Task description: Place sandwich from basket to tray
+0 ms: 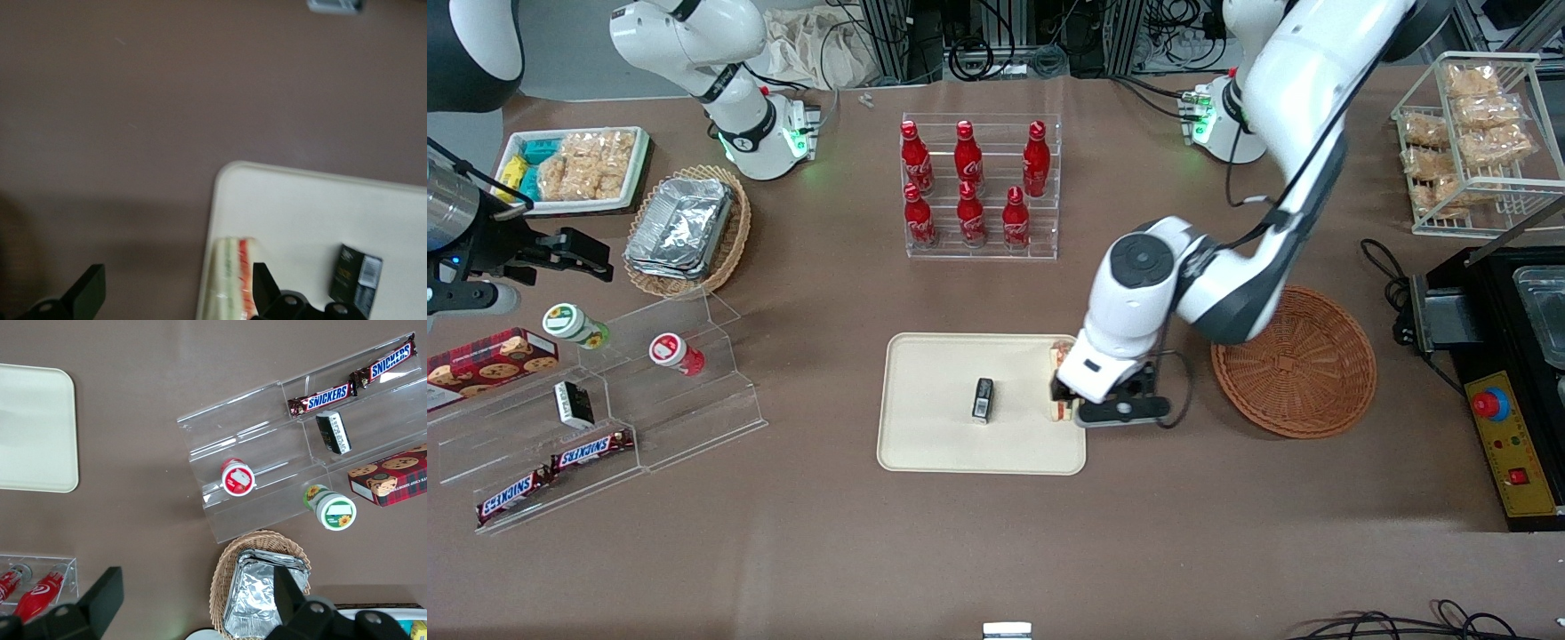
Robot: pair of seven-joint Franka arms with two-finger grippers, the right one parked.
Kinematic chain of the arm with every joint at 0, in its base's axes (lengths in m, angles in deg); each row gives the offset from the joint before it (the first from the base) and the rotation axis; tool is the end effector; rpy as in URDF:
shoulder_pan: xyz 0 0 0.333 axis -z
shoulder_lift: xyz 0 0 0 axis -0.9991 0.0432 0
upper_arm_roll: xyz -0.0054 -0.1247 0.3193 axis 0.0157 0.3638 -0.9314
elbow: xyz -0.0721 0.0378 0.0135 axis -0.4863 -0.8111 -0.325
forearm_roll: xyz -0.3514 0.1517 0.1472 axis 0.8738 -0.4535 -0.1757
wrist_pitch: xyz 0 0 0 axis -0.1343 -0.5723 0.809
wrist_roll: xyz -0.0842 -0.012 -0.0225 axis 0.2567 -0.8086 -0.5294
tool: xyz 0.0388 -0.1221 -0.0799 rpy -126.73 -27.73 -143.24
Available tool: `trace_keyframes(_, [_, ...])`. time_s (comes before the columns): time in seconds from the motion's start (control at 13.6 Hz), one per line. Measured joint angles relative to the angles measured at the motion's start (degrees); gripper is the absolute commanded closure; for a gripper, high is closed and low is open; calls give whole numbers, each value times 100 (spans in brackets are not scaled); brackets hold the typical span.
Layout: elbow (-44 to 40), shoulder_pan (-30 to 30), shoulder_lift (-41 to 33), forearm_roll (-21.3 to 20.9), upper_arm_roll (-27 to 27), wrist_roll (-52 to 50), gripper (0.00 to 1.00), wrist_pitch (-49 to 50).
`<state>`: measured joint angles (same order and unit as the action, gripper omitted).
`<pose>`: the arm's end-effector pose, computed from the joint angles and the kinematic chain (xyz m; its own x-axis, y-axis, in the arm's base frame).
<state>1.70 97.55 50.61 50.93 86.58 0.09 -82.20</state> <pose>0.6513 -0.3531 0.3505 0.9582 0.1397 0.2495 0.1343 -0.9902 0.0385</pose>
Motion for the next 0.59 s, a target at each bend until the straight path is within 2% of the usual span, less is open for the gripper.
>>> trace_keyframes(0.29, [-148, -446, -695, 703, -20, 924, 1, 1513])
trace_keyframes(0.44, [-431, -863, -912, 1259, -32, 1665, 1, 2163])
trace_keyframes(0.59, [-710, -1265, -1156, 1575, -45, 2207, 1, 2832])
